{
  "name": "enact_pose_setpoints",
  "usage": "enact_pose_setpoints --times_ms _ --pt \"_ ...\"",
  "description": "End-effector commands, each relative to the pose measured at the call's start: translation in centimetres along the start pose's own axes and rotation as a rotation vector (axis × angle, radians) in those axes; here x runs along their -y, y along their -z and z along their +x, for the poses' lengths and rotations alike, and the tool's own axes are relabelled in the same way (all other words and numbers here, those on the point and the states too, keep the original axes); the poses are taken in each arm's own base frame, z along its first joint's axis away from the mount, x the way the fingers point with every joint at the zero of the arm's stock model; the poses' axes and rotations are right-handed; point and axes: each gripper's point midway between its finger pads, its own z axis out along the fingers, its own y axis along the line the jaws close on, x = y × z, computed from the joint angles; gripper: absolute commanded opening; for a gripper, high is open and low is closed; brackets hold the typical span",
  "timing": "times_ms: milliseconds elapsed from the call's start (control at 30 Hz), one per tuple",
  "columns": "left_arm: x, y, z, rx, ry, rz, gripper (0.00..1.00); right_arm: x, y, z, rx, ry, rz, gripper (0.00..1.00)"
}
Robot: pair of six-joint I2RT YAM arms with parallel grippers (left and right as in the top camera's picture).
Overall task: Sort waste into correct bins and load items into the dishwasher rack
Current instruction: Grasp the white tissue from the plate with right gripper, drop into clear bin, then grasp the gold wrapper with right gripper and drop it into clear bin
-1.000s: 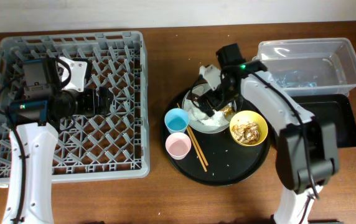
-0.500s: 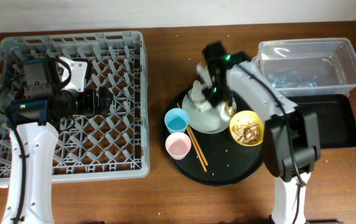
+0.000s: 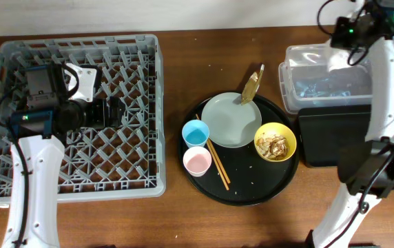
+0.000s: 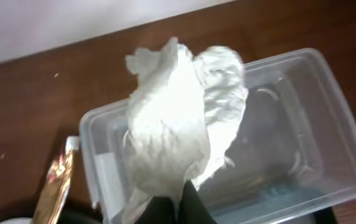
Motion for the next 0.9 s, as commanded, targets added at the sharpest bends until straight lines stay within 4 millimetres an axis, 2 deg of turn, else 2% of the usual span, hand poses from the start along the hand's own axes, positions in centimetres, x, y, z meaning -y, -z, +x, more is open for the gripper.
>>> enact_pose_setpoints --times_ms 0,33,133,167,233,267,300,333,367,433,467,533,567,667,733,800,867 --pt "0.0 0.3 -0.6 0.014 -0.017 -0.002 0.99 0.6 -2.5 0.8 -0.038 -0.023 0.009 0.86" --pt "0.0 0.3 -0.6 0.014 -0.017 -0.002 0.99 0.2 -3.1 1.1 -0.053 -0.022 -0.007 0.98" --pt "0.0 0.3 -0.6 0.013 -0.017 -0.002 0.99 -2.9 -2.3 0.5 -0.032 -0.02 -0.179 0.98" --pt "0.0 0.3 -0.6 0.013 -0.017 -0.002 0.99 -4.5 -2.0 0.7 -0.043 -0.015 -0.257 0.98" --pt "0.0 0.3 -0.5 0.009 -0.016 -0.001 0.99 -10.3 -1.2 2.2 -0.089 0.014 -0.354 0.99" --pt "0.0 0.3 -0.4 0.005 -0.015 -0.001 0.99 -13.3 -0.7 3.2 -0.112 0.039 -0.38 0.96" --pt "0.1 0.3 -0.3 0.003 -0.014 0.0 1.0 -15.4 -0.5 3.9 -0.121 0.051 -0.375 0.92" --pt "0.1 0.3 -0.3 0.003 -0.014 0.0 0.99 -17.7 -0.7 5.2 -0.128 0.065 -0.28 0.87" --pt "0.1 0.3 -0.3 0.003 -0.014 0.0 0.99 -18.6 -1.3 7.4 -0.155 0.047 -0.121 0.79" --pt "0.1 0.3 -0.3 0.002 -0.013 0.0 0.99 -20.6 -3.1 11.6 -0.25 0.083 -0.037 0.68" --pt "0.1 0.3 -0.2 -0.001 -0.013 0.001 0.99 -21.3 -4.6 14.0 -0.32 0.091 -0.008 0.59" --pt "0.1 0.3 0.0 -0.007 -0.01 0.002 0.99 -20.9 -7.2 18.3 -0.465 0.09 0.067 0.5" --pt "0.1 0.3 0.0 -0.009 -0.01 0.002 0.99 -20.6 -7.8 19.1 -0.494 0.095 0.085 0.47" --pt "0.1 0.3 0.0 -0.01 -0.009 0.002 1.0 -20.1 -8.8 20.2 -0.525 0.106 0.116 0.4" --pt "0.1 0.3 0.0 -0.011 -0.01 0.002 0.99 -19.3 -9.5 20.5 -0.522 0.12 0.158 0.4" --pt "0.1 0.3 0.0 -0.011 -0.01 0.002 0.99 -19.3 -11.3 21.6 -0.514 0.119 0.157 0.4" --pt "0.1 0.3 0.0 -0.011 -0.01 0.002 0.99 -19.5 -12.5 21.4 -0.483 0.107 0.141 0.41"
